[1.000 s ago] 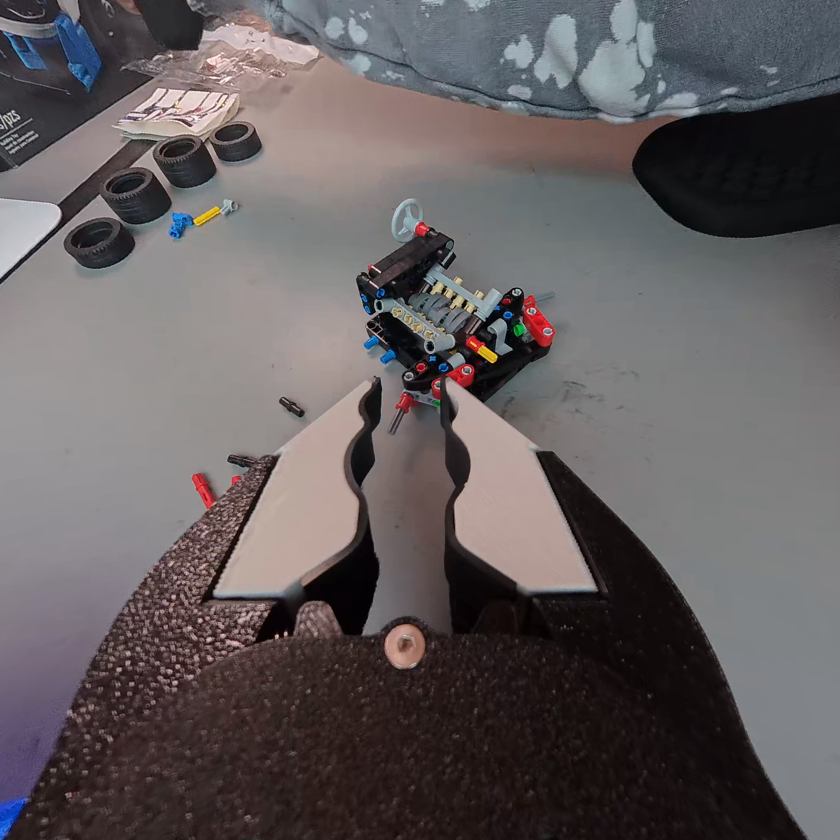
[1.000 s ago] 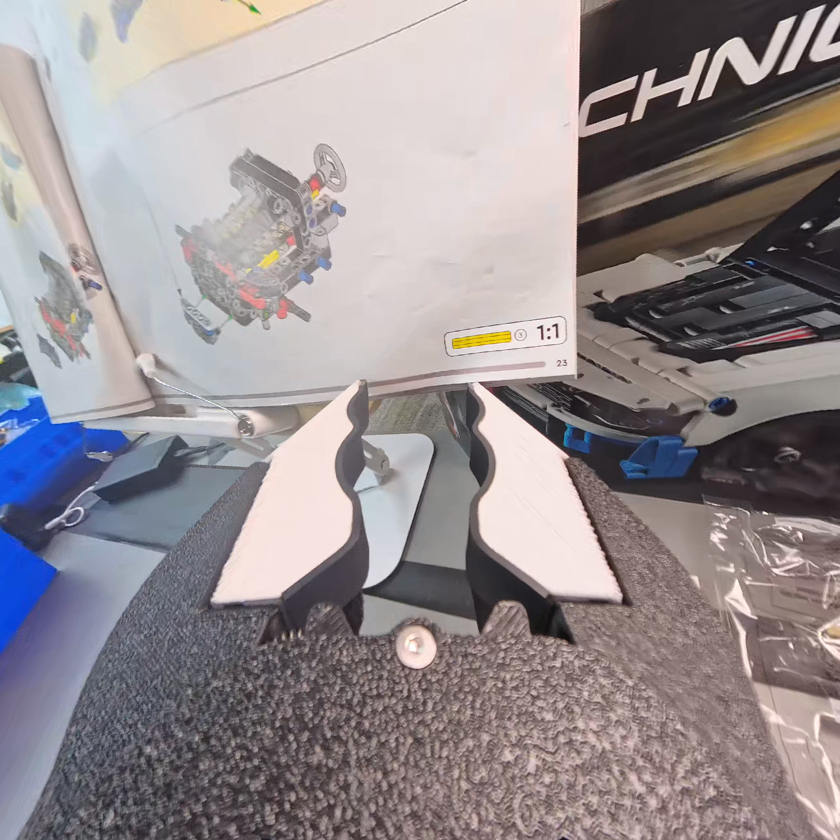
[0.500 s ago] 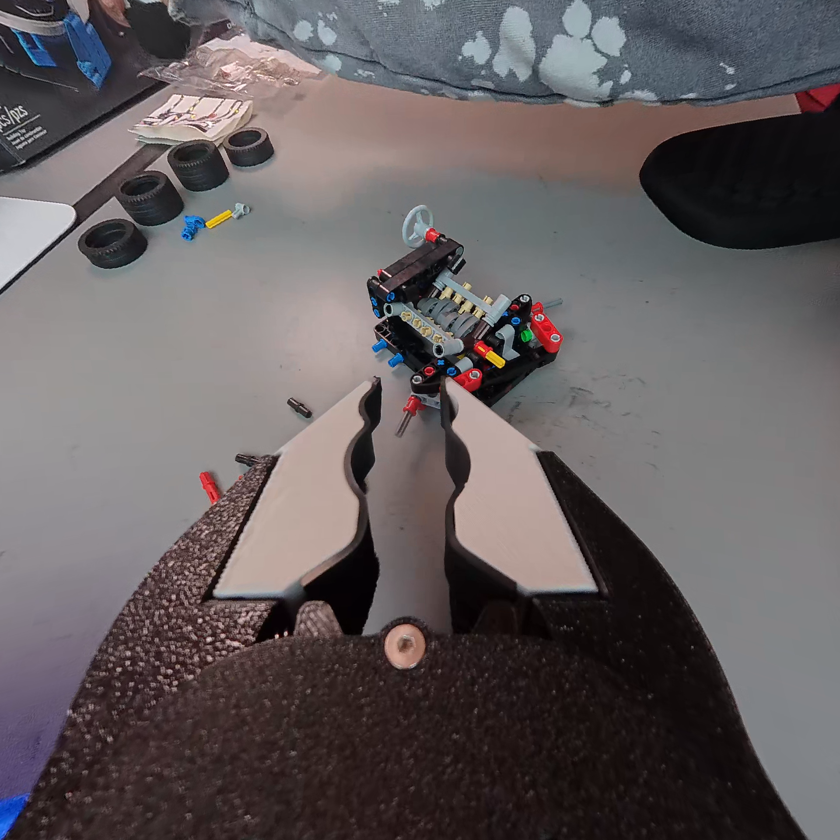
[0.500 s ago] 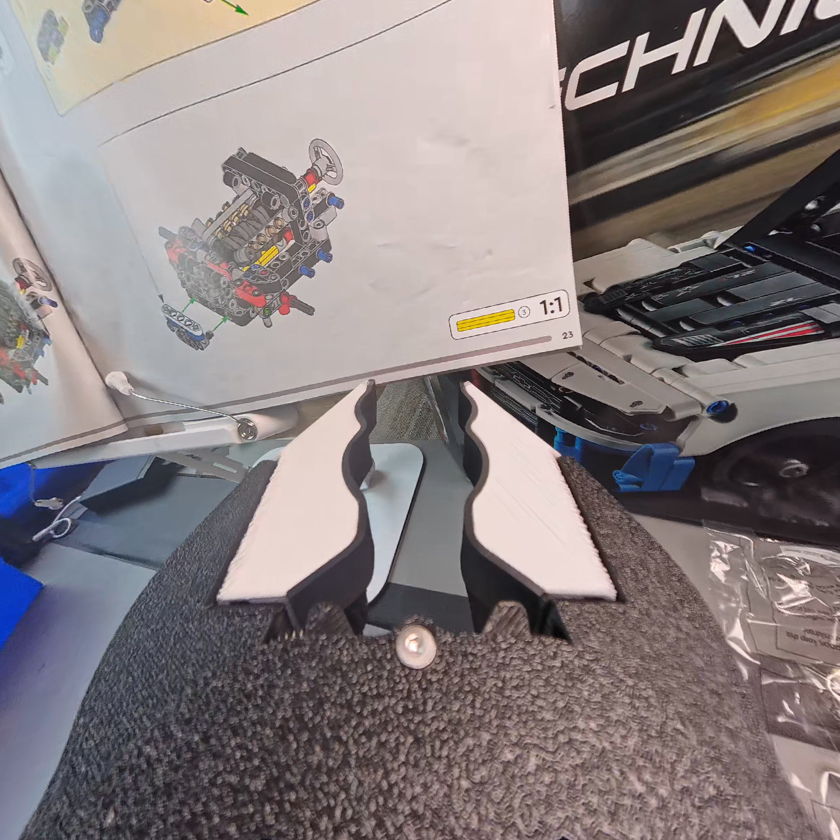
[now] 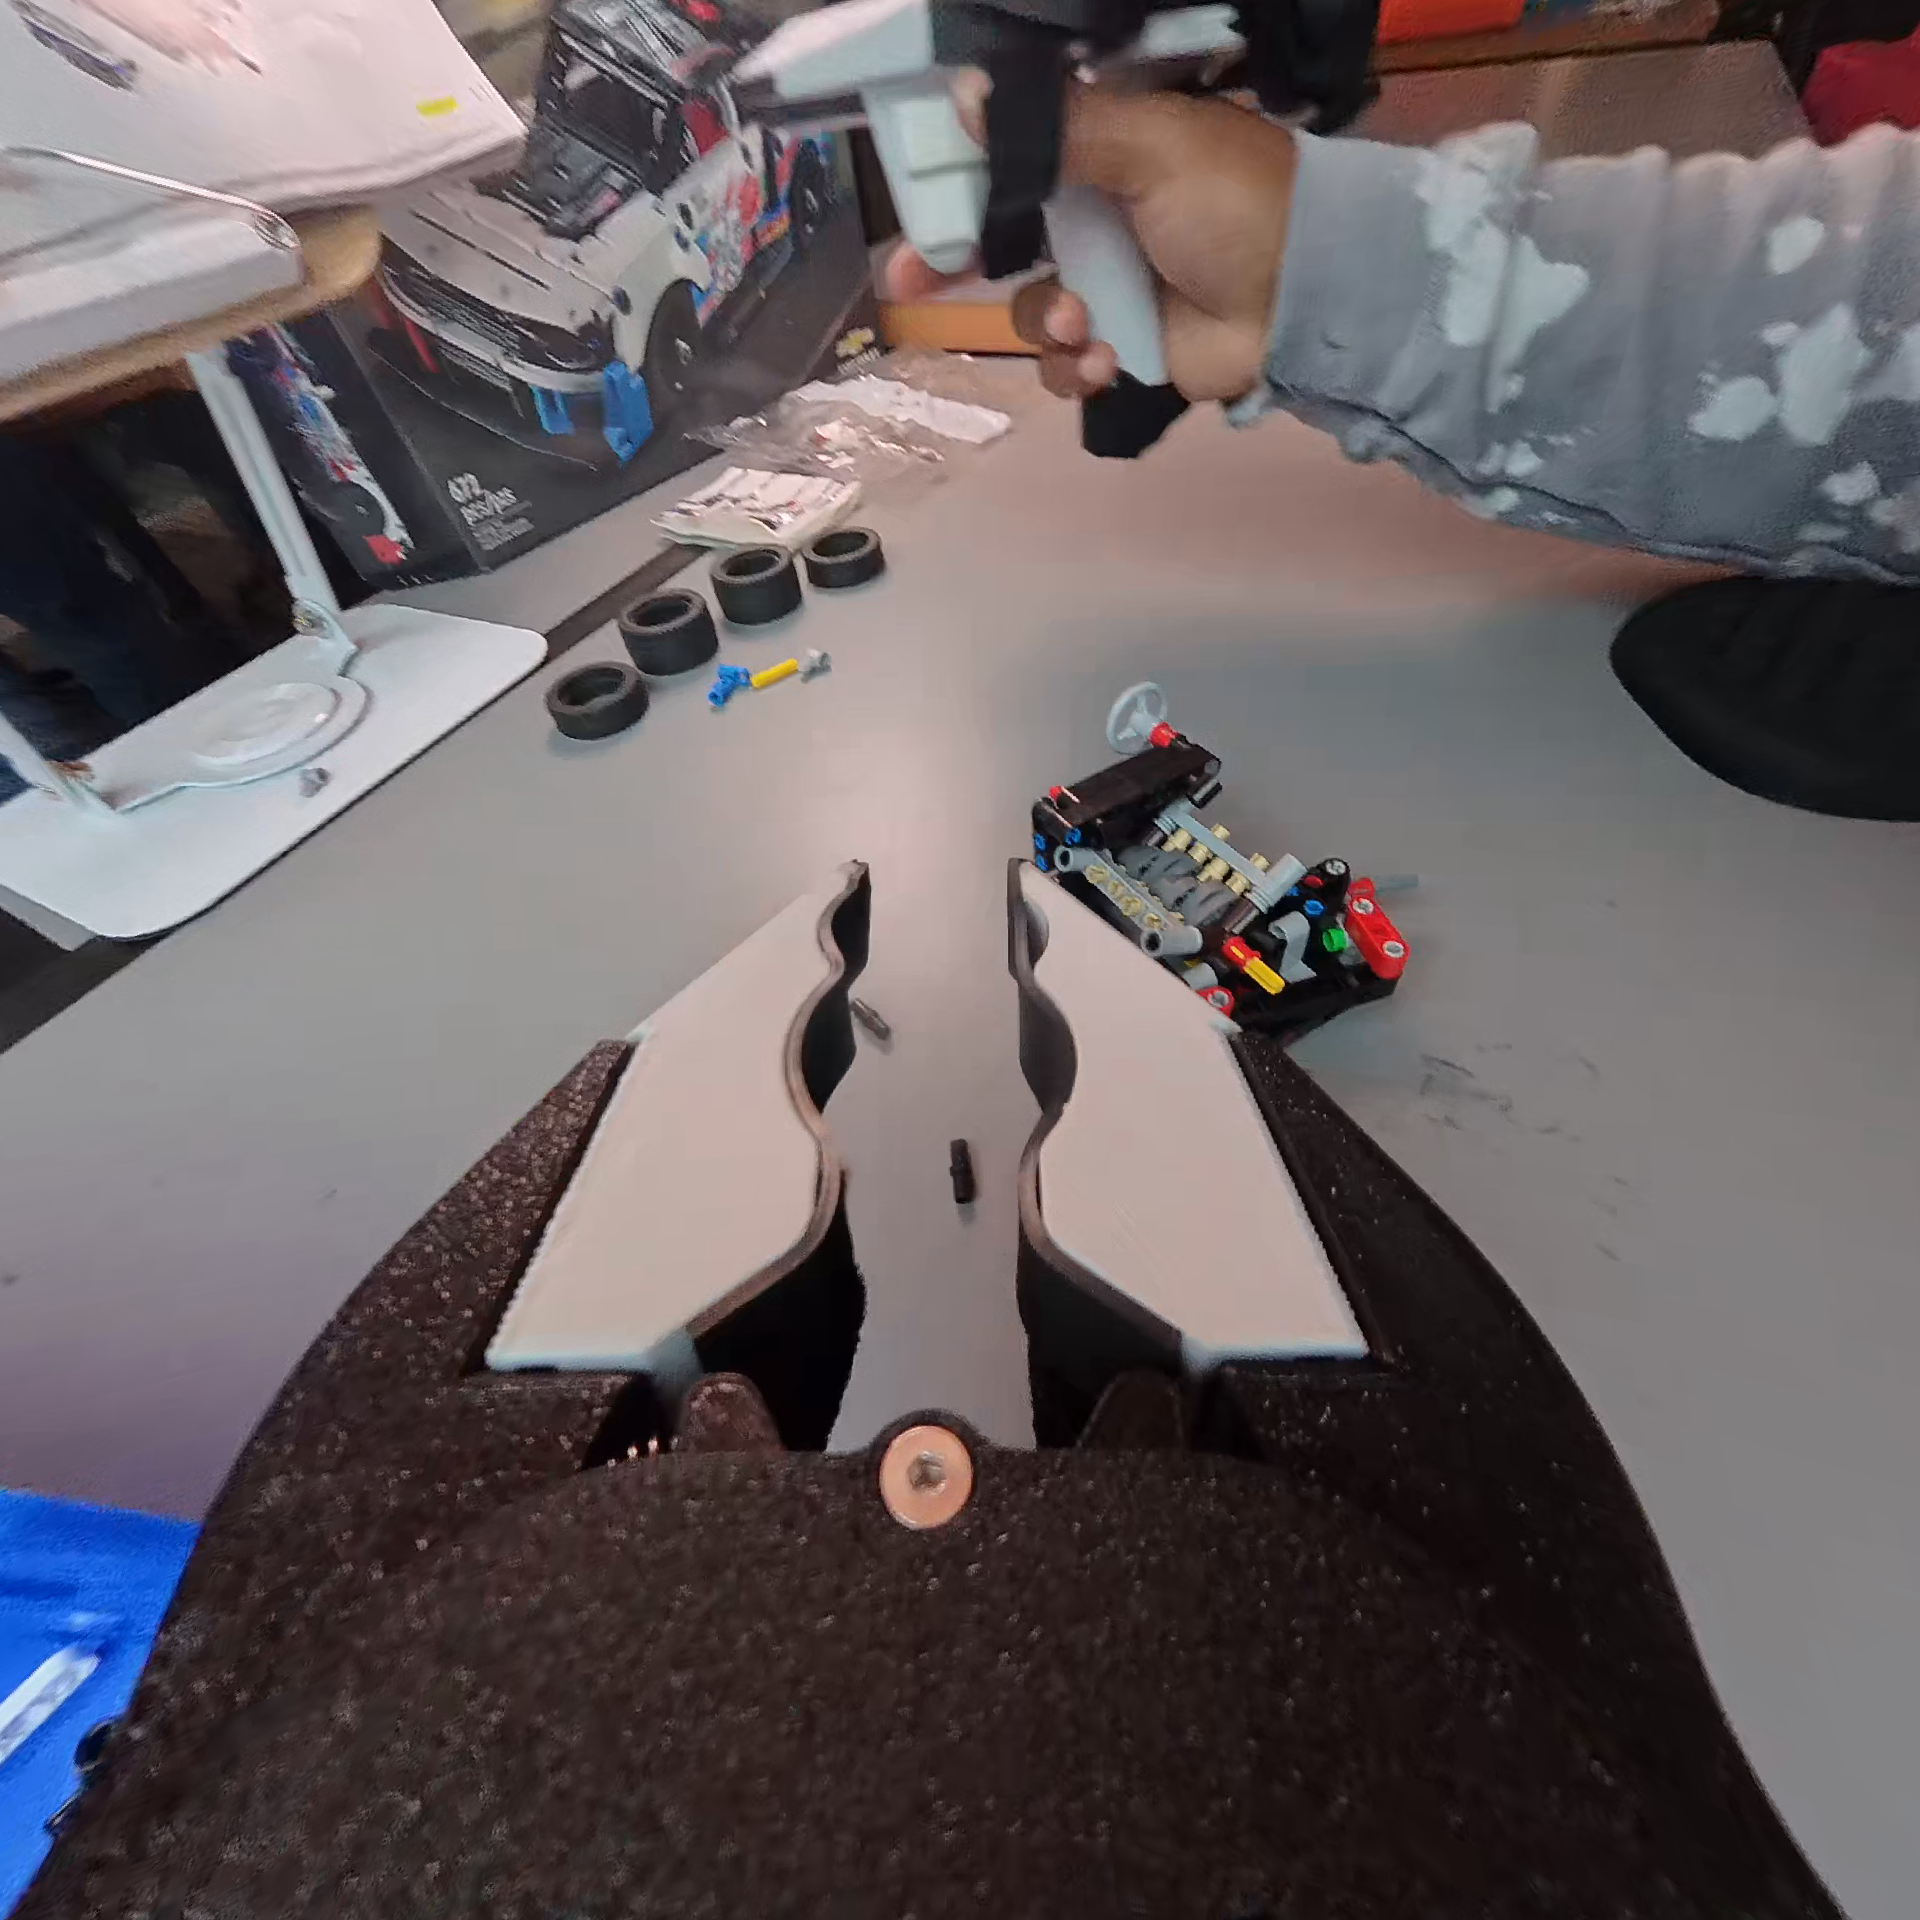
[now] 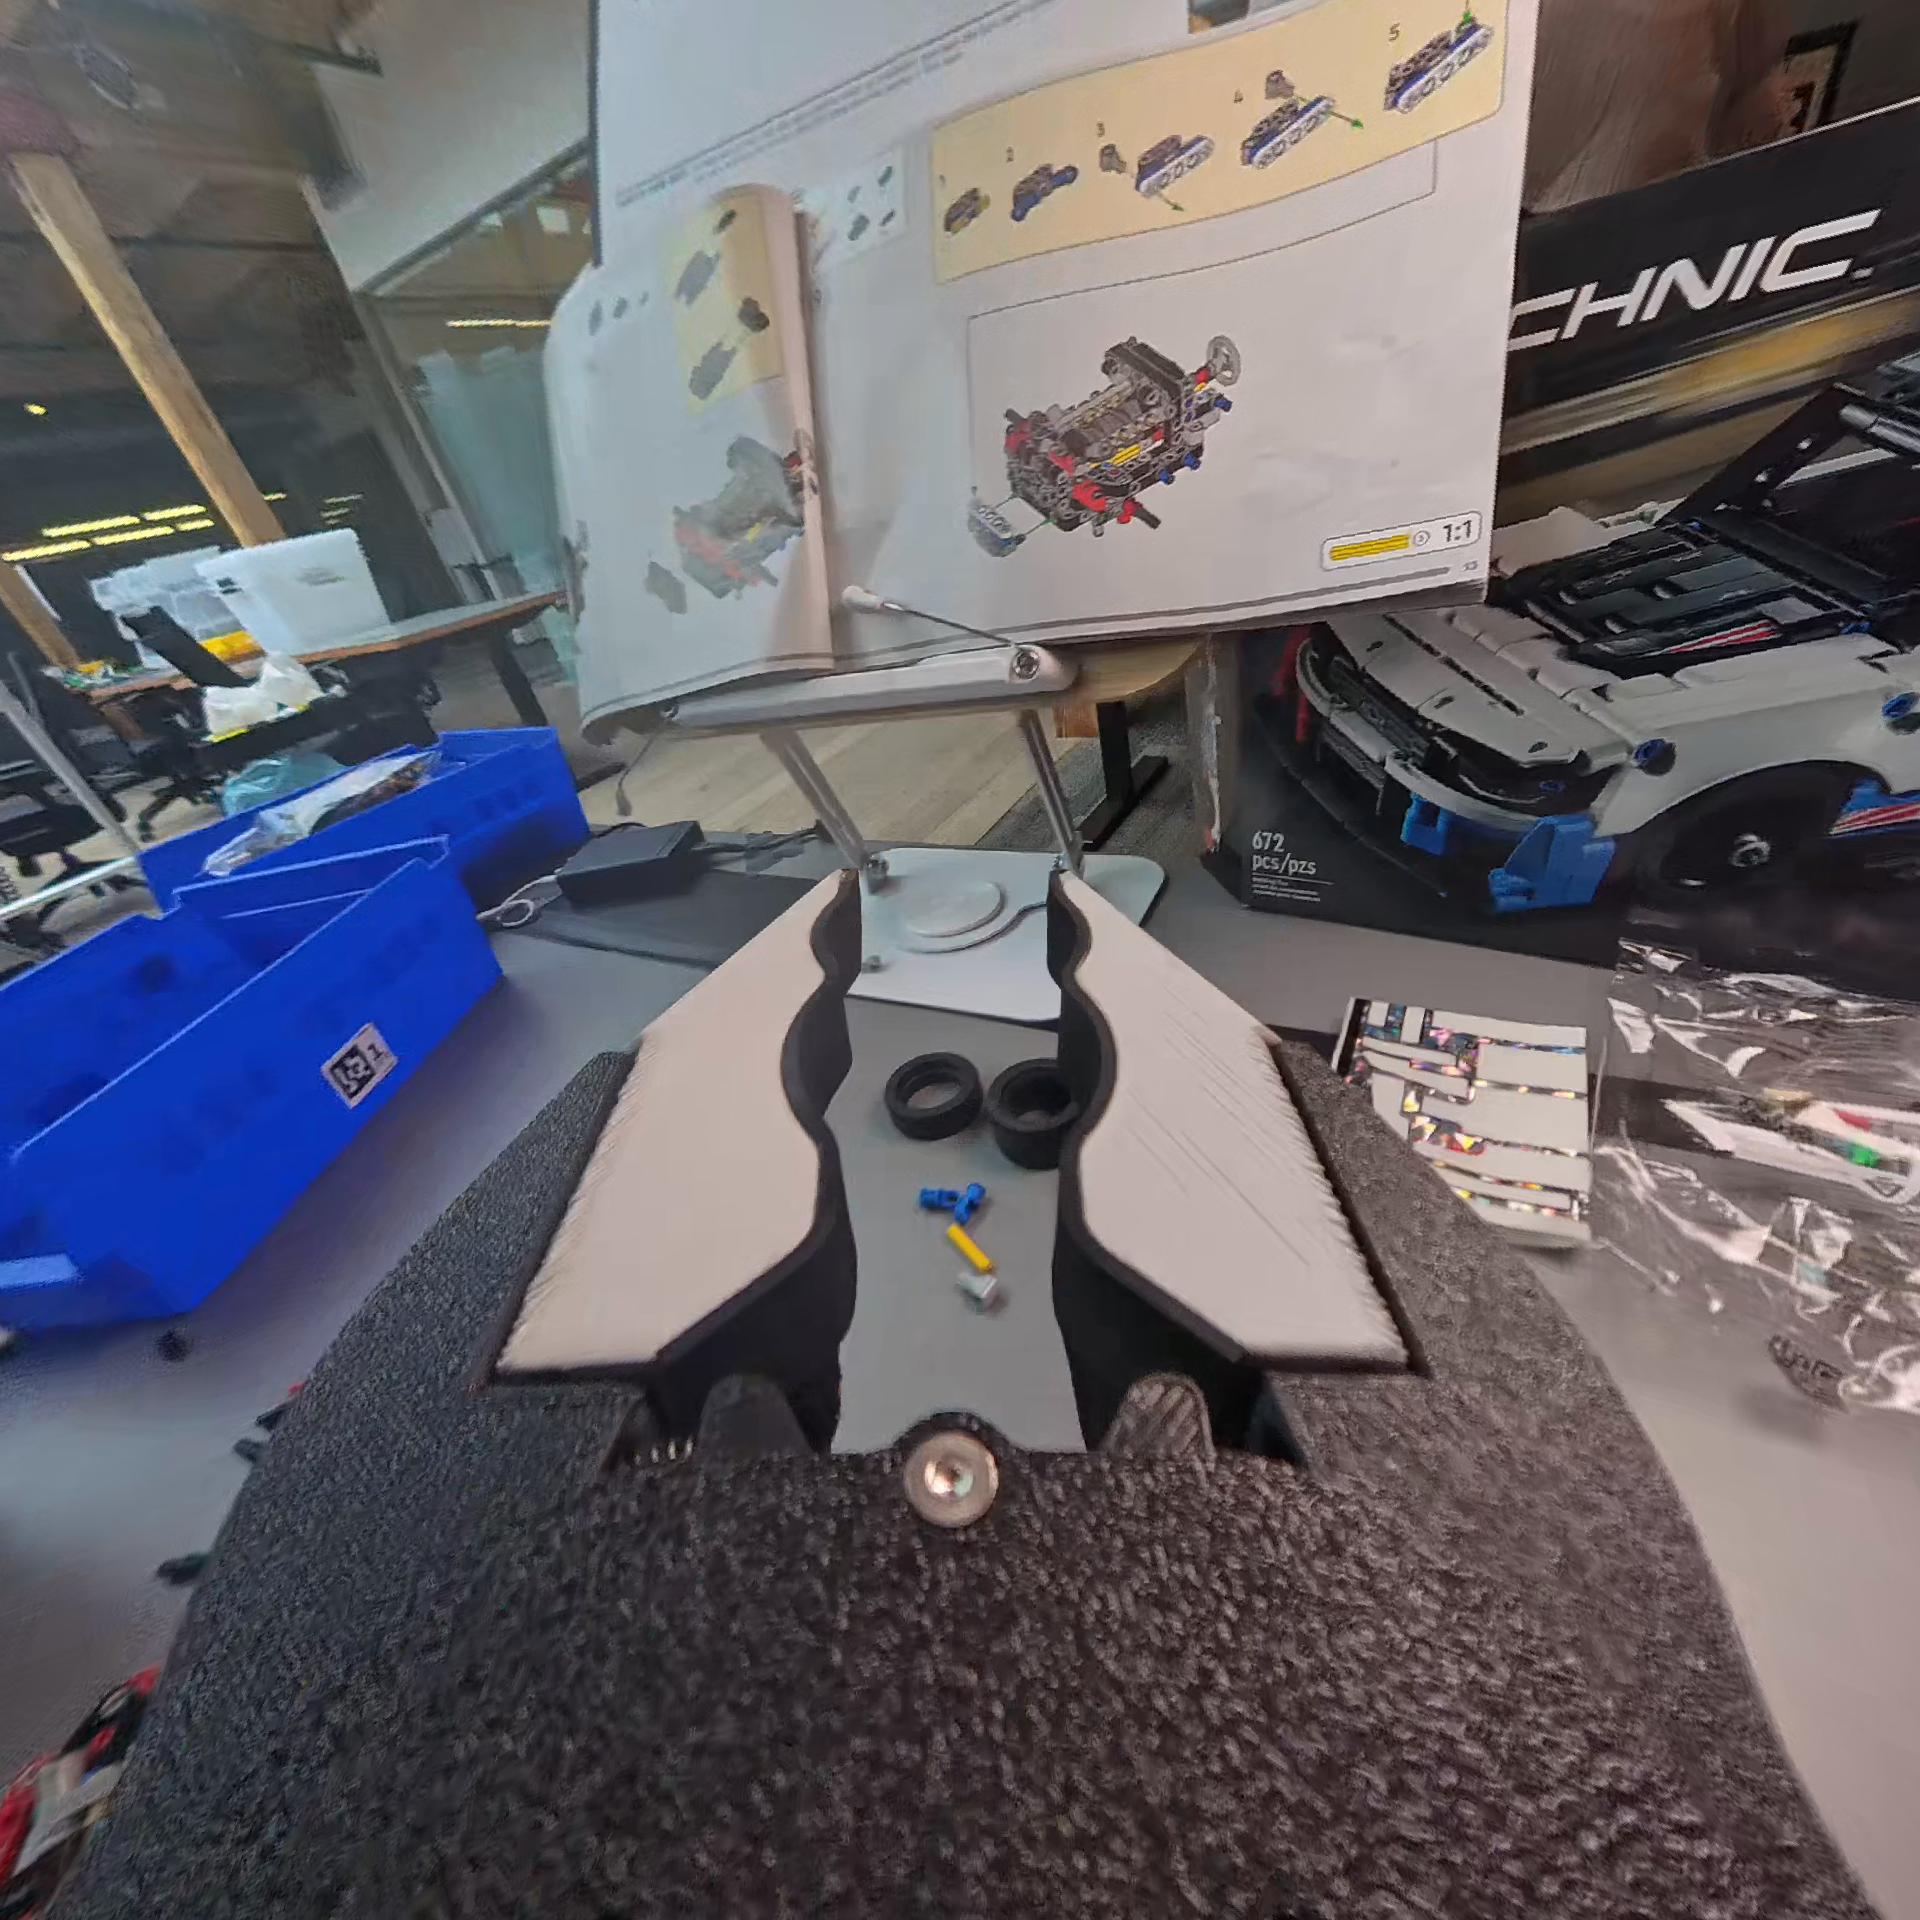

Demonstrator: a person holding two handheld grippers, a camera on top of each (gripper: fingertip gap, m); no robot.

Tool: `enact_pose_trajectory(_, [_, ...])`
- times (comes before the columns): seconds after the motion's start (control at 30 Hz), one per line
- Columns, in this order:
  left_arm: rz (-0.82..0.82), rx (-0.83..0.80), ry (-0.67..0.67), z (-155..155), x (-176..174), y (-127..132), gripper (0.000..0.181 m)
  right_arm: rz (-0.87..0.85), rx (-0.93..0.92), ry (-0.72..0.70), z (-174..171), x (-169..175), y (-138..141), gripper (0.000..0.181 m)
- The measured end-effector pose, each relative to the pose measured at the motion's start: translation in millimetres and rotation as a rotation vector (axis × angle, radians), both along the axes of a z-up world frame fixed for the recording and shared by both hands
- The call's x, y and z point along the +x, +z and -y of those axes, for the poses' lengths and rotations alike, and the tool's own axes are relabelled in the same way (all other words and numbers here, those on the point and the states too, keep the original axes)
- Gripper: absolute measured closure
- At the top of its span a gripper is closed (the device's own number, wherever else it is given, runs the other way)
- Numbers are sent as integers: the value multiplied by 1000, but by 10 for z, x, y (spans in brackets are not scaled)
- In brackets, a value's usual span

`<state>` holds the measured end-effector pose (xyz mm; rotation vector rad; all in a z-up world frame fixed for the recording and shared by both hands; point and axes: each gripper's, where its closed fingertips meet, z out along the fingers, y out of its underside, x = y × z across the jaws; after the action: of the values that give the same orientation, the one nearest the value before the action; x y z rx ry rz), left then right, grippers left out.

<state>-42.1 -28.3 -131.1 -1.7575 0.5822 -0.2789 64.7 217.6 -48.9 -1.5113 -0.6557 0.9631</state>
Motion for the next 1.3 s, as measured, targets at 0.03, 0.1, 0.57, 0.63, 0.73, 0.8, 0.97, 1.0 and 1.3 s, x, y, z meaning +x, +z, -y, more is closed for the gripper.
enact_pose_trajectory(0.03, [7,44,34,-8,-65,110,155,7,-4,26,212,44,-34,147])
enact_pose_trajectory(0.1, [27,133,113,-25,-235,369,156,43,10,82,613,112,-132,150])
enact_pose_trajectory(0.57, [109,200,586,-1370,-2695,1784,173,128,224,81,1091,242,-547,180])
enact_pose_trajectory(0.63, [119,158,616,-1669,-2954,1685,178,140,221,86,1105,234,-590,181])
enact_pose_trajectory(0.73, [121,120,630,-2011,-3161,1521,181,156,236,87,1132,229,-621,181])
enact_pose_trajectory(0.8, [142,102,639,-2173,-3230,1433,181,168,244,87,1136,224,-640,181])
enact_pose_trajectory(0.97, [145,81,666,-2391,-3318,1328,181,180,242,88,1118,209,-664,181])
enact_pose_trajectory(1.0, [136,80,667,-2412,-3326,1326,181,181,242,88,1117,206,-665,181])
enact_pose_trajectory(1.3, [22,80,664,-2479,-3320,1341,181,211,271,103,1152,160,-695,181])
